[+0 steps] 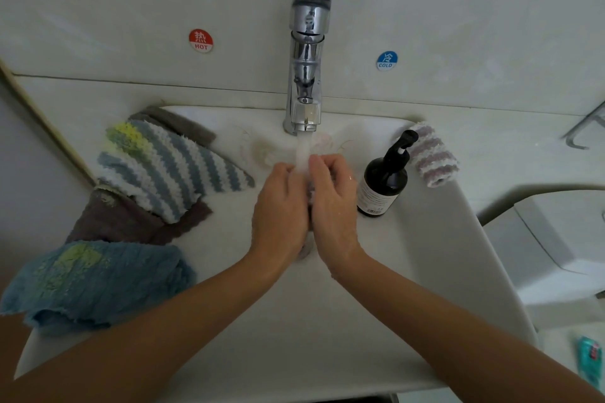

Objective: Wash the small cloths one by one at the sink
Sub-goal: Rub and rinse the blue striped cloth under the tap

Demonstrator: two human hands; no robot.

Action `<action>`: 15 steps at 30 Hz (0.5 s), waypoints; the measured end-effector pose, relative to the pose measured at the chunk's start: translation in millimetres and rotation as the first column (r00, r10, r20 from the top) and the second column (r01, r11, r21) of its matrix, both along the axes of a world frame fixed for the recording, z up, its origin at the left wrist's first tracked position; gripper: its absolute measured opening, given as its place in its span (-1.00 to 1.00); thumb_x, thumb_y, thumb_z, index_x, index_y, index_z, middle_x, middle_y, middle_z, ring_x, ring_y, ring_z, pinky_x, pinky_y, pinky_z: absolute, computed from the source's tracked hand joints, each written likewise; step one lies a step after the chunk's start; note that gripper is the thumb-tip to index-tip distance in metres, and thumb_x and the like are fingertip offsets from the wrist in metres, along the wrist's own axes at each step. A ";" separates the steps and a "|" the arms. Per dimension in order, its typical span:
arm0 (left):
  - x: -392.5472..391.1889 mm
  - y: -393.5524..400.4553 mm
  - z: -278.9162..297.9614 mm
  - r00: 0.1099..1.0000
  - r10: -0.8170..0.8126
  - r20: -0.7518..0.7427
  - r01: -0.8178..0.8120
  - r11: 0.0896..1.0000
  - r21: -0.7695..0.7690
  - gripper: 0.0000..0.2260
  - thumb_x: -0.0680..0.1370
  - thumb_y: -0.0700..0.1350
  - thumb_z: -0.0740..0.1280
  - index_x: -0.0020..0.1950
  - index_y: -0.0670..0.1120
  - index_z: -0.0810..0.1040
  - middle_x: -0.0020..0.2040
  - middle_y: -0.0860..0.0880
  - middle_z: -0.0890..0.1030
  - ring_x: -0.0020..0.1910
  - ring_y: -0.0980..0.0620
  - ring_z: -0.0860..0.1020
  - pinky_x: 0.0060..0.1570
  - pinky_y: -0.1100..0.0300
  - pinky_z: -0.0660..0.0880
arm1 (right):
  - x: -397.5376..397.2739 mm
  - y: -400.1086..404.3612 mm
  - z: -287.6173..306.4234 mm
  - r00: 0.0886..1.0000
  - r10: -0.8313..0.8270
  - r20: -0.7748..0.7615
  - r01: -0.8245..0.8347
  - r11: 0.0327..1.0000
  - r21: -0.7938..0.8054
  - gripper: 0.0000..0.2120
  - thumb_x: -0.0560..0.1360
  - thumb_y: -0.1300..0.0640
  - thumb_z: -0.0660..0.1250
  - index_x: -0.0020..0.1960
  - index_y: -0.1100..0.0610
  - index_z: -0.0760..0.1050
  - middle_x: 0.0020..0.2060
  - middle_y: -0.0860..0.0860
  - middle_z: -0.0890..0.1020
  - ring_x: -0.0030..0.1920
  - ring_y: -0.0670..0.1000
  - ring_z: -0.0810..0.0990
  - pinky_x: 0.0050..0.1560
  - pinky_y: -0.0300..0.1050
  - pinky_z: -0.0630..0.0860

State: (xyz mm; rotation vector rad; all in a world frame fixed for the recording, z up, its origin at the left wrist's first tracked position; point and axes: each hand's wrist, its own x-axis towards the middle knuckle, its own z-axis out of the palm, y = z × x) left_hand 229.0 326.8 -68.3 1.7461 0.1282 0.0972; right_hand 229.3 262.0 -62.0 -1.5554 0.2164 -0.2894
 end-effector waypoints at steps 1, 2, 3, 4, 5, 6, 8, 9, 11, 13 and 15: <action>-1.6 -1.0 0.0 1.000 0.003 -0.001 -0.003 1.000 0.005 -0.74 0.61 0.12 0.11 -0.09 0.03 0.51 -0.22 0.02 0.61 -0.21 0.09 0.60 -0.13 -0.04 0.58 | 1.2 0.8 0.2 1.000 -0.012 -0.020 0.012 1.000 -0.001 -0.75 0.62 0.04 0.22 -0.21 0.07 0.42 -0.32 -0.06 0.47 -0.24 -0.05 0.47 -0.11 0.01 0.50; -2.3 -1.4 -0.3 1.000 0.001 -0.005 -0.001 1.000 0.010 -0.69 0.60 0.17 0.11 -0.11 0.02 0.52 -0.23 0.02 0.62 -0.22 0.09 0.61 -0.13 -0.06 0.59 | 2.5 1.4 0.5 0.999 -0.025 -0.040 0.026 1.000 0.002 -0.69 0.63 -0.01 0.20 -0.25 0.10 0.40 -0.35 -0.04 0.45 -0.26 -0.03 0.46 -0.11 0.05 0.49; -2.7 -1.3 -0.1 1.000 -0.007 0.003 0.007 1.000 0.021 -0.67 0.61 0.18 0.11 -0.10 0.02 0.55 -0.24 0.02 0.63 -0.23 0.09 0.62 -0.14 -0.06 0.60 | 3.1 1.9 0.9 0.998 -0.037 -0.059 0.037 0.999 0.002 -0.64 0.63 -0.04 0.19 -0.27 0.13 0.38 -0.37 -0.01 0.44 -0.28 -0.01 0.45 -0.14 0.07 0.47; -2.6 -0.9 -0.4 1.000 -0.012 0.018 0.012 0.999 0.038 -0.66 0.62 0.18 0.12 -0.10 0.02 0.57 -0.26 0.02 0.64 -0.26 0.10 0.63 -0.16 -0.05 0.61 | 3.4 2.3 0.6 0.996 -0.042 -0.076 0.042 0.999 -0.001 -0.61 0.63 -0.06 0.18 -0.28 0.16 0.39 -0.39 0.02 0.43 -0.30 0.00 0.44 -0.17 0.07 0.47; -2.1 -0.6 -1.1 0.999 -0.006 0.039 0.004 0.998 0.057 -0.65 0.63 0.18 0.12 -0.10 0.02 0.60 -0.28 0.02 0.65 -0.28 0.11 0.64 -0.19 -0.05 0.62 | 3.1 2.8 1.2 0.996 -0.038 -0.084 0.039 0.999 0.009 -0.58 0.63 -0.06 0.18 -0.29 0.19 0.40 -0.40 0.04 0.44 -0.33 0.01 0.45 -0.21 0.05 0.46; -2.0 -0.6 -1.0 0.999 0.014 0.051 -0.017 0.998 0.065 -0.65 0.62 0.17 0.13 -0.11 0.02 0.61 -0.29 0.02 0.65 -0.29 0.11 0.64 -0.21 -0.04 0.62 | 2.9 3.0 0.9 0.996 -0.027 -0.088 0.029 0.999 0.024 -0.58 0.63 -0.05 0.18 -0.29 0.19 0.42 -0.42 0.06 0.45 -0.35 0.01 0.46 -0.25 0.03 0.45; -1.3 -1.8 -1.7 0.996 0.050 0.073 -0.055 0.996 0.068 -0.64 0.63 0.12 0.17 -0.19 -0.01 0.62 -0.36 0.01 0.62 -0.35 0.10 0.61 -0.28 0.02 0.60 | 3.4 1.8 1.8 0.995 -0.009 -0.098 0.010 1.000 0.011 -0.58 0.63 -0.01 0.18 -0.33 0.18 0.43 -0.44 0.07 0.45 -0.36 0.03 0.46 -0.28 0.01 0.42; -0.8 -2.7 -1.5 0.994 0.062 0.088 -0.068 0.995 0.073 -0.63 0.63 0.09 0.18 -0.25 -0.03 0.61 -0.40 0.01 0.59 -0.39 0.11 0.59 -0.33 0.08 0.57 | 4.0 0.9 3.0 0.995 -0.004 -0.104 0.003 1.000 -0.007 -0.57 0.63 0.01 0.17 -0.36 0.19 0.41 -0.44 0.07 0.46 -0.36 0.04 0.46 -0.27 0.02 0.43; -0.2 -3.5 -0.2 0.992 0.077 0.104 -0.085 0.993 0.079 -0.63 0.63 0.03 0.19 -0.32 -0.03 0.57 -0.45 0.00 0.56 -0.43 0.10 0.55 -0.39 0.14 0.51 | 6.0 -0.7 4.2 0.990 -0.004 -0.137 0.001 1.000 -0.021 -0.57 0.63 0.05 0.17 -0.39 0.14 0.42 -0.45 0.05 0.50 -0.34 0.05 0.51 -0.22 0.08 0.51; -0.6 -3.9 2.1 0.991 0.072 0.117 -0.082 0.993 0.089 -0.64 0.64 -0.02 0.20 -0.32 -0.03 0.56 -0.44 -0.01 0.57 -0.43 0.13 0.56 -0.40 0.20 0.51 | 6.4 -1.4 5.8 0.985 0.022 -0.173 -0.025 1.000 -0.019 -0.60 0.63 0.03 0.15 -0.33 0.12 0.49 -0.36 0.09 0.59 -0.26 0.07 0.60 -0.09 0.14 0.59; -1.9 -4.4 3.0 0.992 0.064 0.112 -0.071 0.996 0.059 -0.67 0.63 -0.06 0.21 -0.29 -0.07 0.57 -0.43 -0.03 0.57 -0.43 0.15 0.56 -0.45 0.28 0.50 | 5.3 -1.5 7.2 0.980 0.036 -0.197 -0.048 0.997 -0.053 -0.60 0.64 0.02 0.13 -0.25 0.19 0.52 -0.31 0.14 0.61 -0.21 0.09 0.62 -0.03 0.18 0.60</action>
